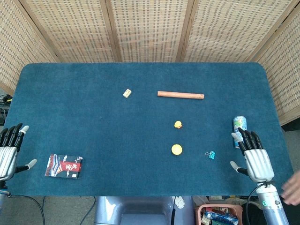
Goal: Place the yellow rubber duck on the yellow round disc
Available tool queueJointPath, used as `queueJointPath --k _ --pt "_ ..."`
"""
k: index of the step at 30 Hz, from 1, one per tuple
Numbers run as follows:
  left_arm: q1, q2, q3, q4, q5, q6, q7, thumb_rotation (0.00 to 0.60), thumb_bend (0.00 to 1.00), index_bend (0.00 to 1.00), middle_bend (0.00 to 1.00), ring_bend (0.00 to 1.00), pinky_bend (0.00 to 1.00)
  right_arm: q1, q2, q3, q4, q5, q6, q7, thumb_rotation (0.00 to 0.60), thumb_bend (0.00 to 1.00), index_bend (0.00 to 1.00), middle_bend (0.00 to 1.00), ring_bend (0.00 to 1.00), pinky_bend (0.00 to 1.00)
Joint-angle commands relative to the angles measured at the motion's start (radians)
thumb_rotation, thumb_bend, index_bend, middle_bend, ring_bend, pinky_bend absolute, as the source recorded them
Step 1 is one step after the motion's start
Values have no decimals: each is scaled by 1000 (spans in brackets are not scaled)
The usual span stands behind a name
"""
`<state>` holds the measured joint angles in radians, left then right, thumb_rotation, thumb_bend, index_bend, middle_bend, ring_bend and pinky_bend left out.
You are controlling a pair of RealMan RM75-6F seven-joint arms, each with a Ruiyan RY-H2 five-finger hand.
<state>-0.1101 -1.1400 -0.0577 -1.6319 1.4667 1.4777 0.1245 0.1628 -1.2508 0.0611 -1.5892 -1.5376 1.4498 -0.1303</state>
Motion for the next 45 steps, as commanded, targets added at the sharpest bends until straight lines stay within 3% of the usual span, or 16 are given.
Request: queueJointPath --k 1,25,30,35,45 --pt "0 0 0 -1 1 1 2 600 114 0 0 0 0 0 0 0 0 -1 1 0 600 174 61 0 0 0" --pt "3 3 2 -2 6 5 -6 600 113 0 0 0 0 13 -17 12 3 -15 4 -7 600 174 61 0 0 0" --pt "4 4 3 -3 10 8 -9 600 114 0 0 0 0 60 -42 46 8 -46 -5 7 600 174 160 0 0 53" --pt "3 4 2 -2 10 9 -11 600 114 0 0 0 0 155 -67 115 -8 -10 -100 -50 600 174 278 53 0 103" --pt "1 5 -3 7 -2 0 -23 600 113 0 0 0 0 361 -170 223 27 188 -365 -224 600 174 312 93 0 131"
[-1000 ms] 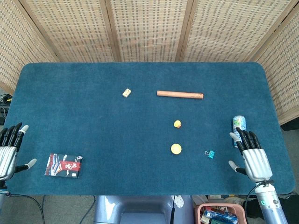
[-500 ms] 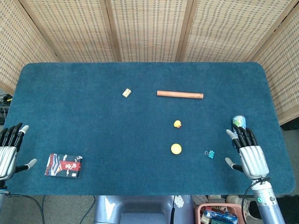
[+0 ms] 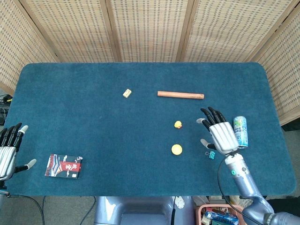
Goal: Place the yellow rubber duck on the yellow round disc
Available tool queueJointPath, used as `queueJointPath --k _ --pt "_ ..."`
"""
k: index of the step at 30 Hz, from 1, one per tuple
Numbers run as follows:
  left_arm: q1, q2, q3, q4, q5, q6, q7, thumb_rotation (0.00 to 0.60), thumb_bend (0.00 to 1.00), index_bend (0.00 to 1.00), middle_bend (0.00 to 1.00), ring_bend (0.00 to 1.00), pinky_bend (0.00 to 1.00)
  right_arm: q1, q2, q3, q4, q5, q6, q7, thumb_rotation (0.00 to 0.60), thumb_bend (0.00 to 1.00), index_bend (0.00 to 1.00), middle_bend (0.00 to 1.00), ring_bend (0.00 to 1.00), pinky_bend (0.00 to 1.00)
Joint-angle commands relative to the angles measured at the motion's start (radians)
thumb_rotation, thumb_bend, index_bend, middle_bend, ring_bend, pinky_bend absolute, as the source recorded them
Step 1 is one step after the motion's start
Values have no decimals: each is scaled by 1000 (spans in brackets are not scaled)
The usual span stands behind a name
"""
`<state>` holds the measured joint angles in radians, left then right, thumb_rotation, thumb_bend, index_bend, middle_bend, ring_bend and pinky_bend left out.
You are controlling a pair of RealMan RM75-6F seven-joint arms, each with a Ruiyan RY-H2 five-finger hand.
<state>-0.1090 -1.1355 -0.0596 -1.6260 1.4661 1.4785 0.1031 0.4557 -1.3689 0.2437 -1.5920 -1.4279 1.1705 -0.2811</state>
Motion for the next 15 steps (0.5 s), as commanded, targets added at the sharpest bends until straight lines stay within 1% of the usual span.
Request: queueJointPath --k 1,7,15 --pt "0 0 -1 3 -3 -2 -3 600 114 0 0 0 0 93 -73 48 46 106 -115 -98 600 175 314 94 0 131" --pt "-4 -2 -2 7 -10 -11 -4 600 114 0 0 0 0 193 -174 64 123 219 -216 -194 600 174 337 109 0 132" --pt "-5 -4 -5 12 -20 -17 -2 600 114 0 0 0 0 292 -286 72 250 333 -287 -282 600 174 350 119 0 133"
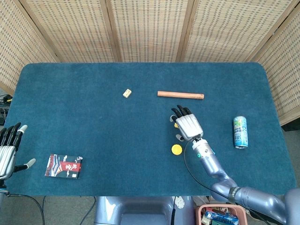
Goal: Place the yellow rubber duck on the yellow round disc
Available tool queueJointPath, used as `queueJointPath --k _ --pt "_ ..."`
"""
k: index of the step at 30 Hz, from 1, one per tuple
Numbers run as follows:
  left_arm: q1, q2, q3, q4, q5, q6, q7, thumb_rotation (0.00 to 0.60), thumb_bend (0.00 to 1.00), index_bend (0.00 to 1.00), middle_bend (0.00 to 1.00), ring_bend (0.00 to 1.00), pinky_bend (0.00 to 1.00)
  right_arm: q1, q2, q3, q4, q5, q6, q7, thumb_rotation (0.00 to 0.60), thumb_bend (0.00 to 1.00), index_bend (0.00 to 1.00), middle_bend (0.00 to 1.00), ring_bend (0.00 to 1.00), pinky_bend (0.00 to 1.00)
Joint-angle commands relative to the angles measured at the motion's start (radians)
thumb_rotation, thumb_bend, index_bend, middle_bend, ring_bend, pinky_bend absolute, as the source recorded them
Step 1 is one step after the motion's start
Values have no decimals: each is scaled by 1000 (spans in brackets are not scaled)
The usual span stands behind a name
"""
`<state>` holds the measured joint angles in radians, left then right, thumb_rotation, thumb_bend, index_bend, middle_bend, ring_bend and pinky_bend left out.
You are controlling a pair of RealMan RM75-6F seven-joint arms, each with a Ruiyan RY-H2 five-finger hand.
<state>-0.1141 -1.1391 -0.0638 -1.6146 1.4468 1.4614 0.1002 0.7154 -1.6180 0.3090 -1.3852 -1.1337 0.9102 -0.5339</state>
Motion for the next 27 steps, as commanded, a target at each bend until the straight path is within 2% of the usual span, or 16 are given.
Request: queueJointPath --k 1,12,27 --pt "0 0 -1 1 -2 0 1 600 114 0 0 0 0 36 -41 7 49 43 -30 -32 600 174 355 123 0 134" --pt "-3 -8 -7 14 -26 -12 14 600 114 0 0 0 0 118 -109 2 209 106 -91 -47 600 175 385 157 0 137" --pt "-3 -11 -6 8 -27 -10 30 600 114 0 0 0 0 139 -111 -28 301 141 -125 -5 600 174 410 172 0 137"
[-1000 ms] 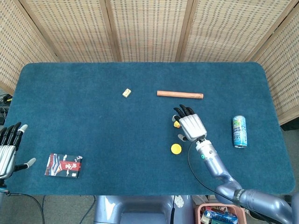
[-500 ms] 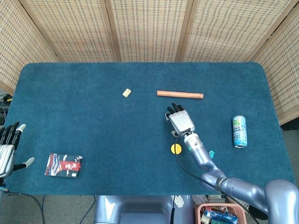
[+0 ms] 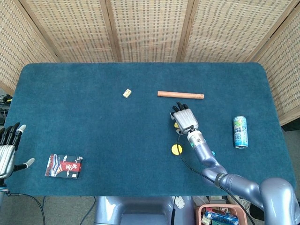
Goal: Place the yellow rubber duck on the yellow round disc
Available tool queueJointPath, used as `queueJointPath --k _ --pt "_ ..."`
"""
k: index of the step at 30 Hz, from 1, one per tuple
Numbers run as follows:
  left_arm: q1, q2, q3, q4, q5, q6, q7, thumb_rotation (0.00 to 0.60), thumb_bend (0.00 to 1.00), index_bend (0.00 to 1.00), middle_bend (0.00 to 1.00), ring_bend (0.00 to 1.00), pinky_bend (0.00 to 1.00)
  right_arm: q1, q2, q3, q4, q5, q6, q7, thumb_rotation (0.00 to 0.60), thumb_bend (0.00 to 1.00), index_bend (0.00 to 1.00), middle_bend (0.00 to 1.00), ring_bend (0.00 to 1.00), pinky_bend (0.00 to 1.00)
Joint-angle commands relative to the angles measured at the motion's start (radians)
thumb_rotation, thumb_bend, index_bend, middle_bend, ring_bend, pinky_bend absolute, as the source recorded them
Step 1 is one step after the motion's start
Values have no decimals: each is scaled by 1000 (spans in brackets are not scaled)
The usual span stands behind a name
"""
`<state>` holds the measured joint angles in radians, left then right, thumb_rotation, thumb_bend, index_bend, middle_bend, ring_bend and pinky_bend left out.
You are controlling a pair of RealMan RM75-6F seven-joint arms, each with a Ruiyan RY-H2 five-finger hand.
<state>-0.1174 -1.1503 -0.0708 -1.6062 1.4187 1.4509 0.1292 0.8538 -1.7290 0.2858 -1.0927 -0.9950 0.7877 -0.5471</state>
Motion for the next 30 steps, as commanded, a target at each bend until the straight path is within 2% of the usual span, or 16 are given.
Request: queueJointPath --k 1,30 --pt "0 0 1 -1 1 0 2 600 114 0 0 0 0 1 0 -6 12 3 -2 11 600 174 413 174 0 137" --pt "2 2 4 -10 2 3 12 600 115 0 0 0 0 34 -51 -31 155 20 -56 93 600 174 457 218 0 145"
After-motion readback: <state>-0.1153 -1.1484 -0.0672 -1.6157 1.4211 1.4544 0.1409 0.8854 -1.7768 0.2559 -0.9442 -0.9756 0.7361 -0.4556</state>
